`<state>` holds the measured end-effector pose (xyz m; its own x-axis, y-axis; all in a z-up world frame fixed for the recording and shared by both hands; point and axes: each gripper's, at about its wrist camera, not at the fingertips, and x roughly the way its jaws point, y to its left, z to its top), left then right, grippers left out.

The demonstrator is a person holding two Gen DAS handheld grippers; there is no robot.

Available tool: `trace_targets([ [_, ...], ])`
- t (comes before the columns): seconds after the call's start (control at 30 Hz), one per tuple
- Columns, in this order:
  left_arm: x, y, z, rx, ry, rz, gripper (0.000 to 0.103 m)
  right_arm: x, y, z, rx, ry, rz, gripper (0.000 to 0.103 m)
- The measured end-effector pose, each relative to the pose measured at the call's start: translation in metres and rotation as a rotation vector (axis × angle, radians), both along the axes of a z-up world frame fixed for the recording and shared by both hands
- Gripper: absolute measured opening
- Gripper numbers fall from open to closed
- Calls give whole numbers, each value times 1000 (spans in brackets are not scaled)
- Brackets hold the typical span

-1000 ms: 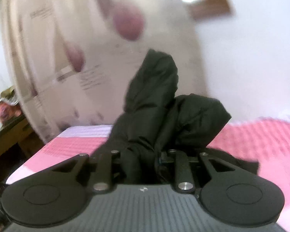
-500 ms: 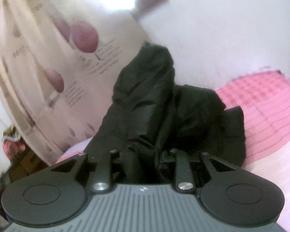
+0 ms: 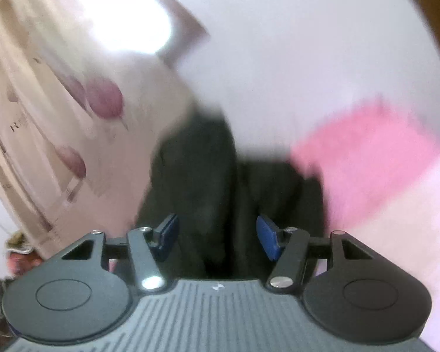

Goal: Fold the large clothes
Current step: 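Lower the jacket onto the bed with the right gripper while the left gripper holds it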

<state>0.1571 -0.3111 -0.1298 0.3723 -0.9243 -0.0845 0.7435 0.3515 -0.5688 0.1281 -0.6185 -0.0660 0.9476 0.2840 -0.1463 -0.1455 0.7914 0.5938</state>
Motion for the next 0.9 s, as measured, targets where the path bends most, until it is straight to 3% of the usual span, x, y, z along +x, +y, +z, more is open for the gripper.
trace_targets([
  [0.1, 3, -2, -2, 7, 0, 7, 103, 10, 34, 56, -199, -77, 67, 58],
  [0.2, -1, -1, -1, 19, -4, 10, 103, 45, 84, 84, -381, -85, 177, 55],
  [0.27, -2, -1, -4, 33, -14, 10, 103, 76, 112, 83, -528, -49, 189, 51],
  [0.37, -2, 1, -8, 32, -24, 17, 103, 125, 115, 58, -615, 86, 105, 46],
  [0.43, 1, 3, -12, 21, -23, 20, 95, 148, 106, 29, -606, 199, 70, 42],
  [0.5, 4, 7, -17, 4, -7, 33, 87, 154, 94, 5, -514, 233, 57, 42],
  [0.7, 17, 14, -30, -26, 66, 61, 60, 160, 81, -29, -410, 232, 30, 42],
  [0.9, 23, 11, -31, 17, 109, 60, 48, 159, 81, -44, -457, 194, 3, 42],
])
